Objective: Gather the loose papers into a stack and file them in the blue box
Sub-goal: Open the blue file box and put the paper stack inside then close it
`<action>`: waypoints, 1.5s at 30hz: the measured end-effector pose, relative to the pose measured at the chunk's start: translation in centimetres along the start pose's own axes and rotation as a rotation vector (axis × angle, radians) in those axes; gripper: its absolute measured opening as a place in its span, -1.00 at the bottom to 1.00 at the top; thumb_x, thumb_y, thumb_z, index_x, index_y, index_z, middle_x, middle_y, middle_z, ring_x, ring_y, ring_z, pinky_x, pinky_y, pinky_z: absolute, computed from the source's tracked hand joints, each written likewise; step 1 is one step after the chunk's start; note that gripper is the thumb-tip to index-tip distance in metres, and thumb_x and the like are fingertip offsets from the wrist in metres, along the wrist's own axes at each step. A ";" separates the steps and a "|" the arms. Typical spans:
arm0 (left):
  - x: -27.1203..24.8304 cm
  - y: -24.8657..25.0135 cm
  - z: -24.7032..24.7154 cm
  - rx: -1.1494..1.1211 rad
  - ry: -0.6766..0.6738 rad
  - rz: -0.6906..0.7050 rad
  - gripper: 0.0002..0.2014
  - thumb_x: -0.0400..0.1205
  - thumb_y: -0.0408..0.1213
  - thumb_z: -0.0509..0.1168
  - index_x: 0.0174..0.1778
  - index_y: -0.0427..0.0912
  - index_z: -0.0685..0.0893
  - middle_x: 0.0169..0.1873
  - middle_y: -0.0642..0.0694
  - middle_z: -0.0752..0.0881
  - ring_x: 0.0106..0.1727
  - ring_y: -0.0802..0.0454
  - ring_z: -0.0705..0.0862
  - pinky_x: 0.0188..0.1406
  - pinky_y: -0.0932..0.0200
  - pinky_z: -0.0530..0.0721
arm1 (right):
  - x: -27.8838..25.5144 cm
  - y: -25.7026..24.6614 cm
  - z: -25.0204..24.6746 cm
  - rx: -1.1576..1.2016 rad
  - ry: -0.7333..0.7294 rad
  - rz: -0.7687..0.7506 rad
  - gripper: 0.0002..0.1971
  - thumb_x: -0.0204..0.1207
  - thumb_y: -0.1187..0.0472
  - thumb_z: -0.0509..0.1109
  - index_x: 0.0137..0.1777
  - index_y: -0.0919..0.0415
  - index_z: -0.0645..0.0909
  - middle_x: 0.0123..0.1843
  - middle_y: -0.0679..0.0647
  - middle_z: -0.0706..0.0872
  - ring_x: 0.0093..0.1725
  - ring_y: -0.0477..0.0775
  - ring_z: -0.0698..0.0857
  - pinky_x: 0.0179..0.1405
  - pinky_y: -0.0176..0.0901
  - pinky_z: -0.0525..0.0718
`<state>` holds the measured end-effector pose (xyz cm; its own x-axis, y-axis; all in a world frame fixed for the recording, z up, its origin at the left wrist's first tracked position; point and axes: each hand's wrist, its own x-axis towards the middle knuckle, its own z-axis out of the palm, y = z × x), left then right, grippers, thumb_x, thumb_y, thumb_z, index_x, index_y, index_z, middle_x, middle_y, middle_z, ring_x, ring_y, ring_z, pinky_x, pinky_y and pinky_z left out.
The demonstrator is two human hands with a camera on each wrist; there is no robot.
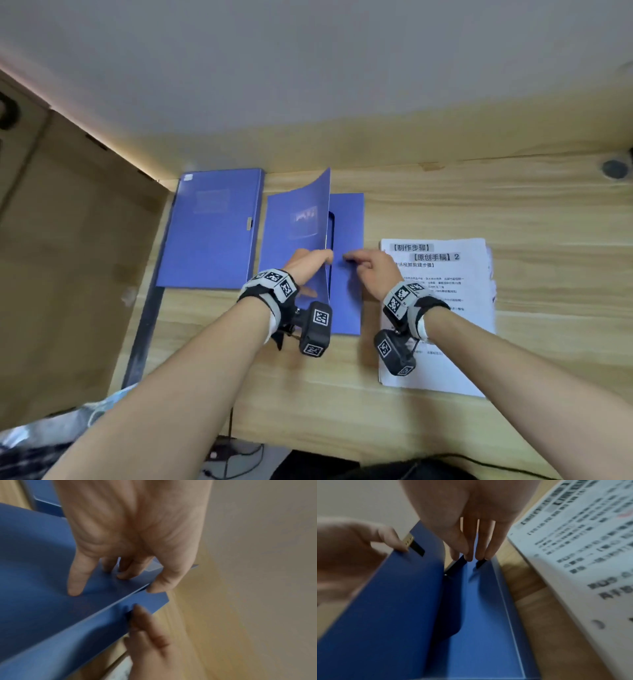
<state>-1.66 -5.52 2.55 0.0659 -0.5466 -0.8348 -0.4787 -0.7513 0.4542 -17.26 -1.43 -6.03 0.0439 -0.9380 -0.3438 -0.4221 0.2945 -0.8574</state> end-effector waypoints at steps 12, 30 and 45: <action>-4.2 3.1 -12.6 0.211 0.223 0.193 -0.55 0.48 -0.41 0.13 0.33 -0.33 0.38 0.03 -0.32 0.52 -0.19 -0.23 0.58 -0.28 0.00 0.54 | -1.5 -5.5 2.4 -0.700 -0.398 0.075 -0.49 0.60 0.17 0.24 0.55 0.27 0.41 0.60 0.19 0.42 0.54 0.26 0.45 0.49 0.01 0.44; 3.0 -7.3 -16.4 1.329 0.352 0.136 -0.27 0.63 -0.08 0.21 0.72 0.02 0.07 0.72 -0.20 -0.29 0.72 -0.26 -0.31 0.51 -0.62 -0.13 | -1.8 -3.1 2.4 -0.837 -0.344 0.215 -0.41 0.56 0.15 0.23 0.60 0.29 0.30 0.71 0.08 0.16 0.68 0.20 0.17 0.55 0.12 0.37; 5.6 -6.8 -14.6 1.133 0.298 0.261 -0.40 0.55 -0.09 0.17 0.53 -0.10 0.27 0.58 -0.29 0.20 0.55 -0.33 0.25 0.39 -0.27 0.37 | -3.2 -2.2 0.0 -0.442 0.086 0.221 -0.53 0.56 0.30 0.33 0.49 0.23 0.51 0.61 0.18 0.42 0.55 0.14 0.46 0.51 -0.13 0.34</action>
<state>14.76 -8.88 -0.62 -0.0192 -0.8102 -0.5859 -0.9961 0.0657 -0.0582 -16.45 0.93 -3.03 -0.1568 -0.8792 -0.4498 -0.7569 0.3996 -0.5171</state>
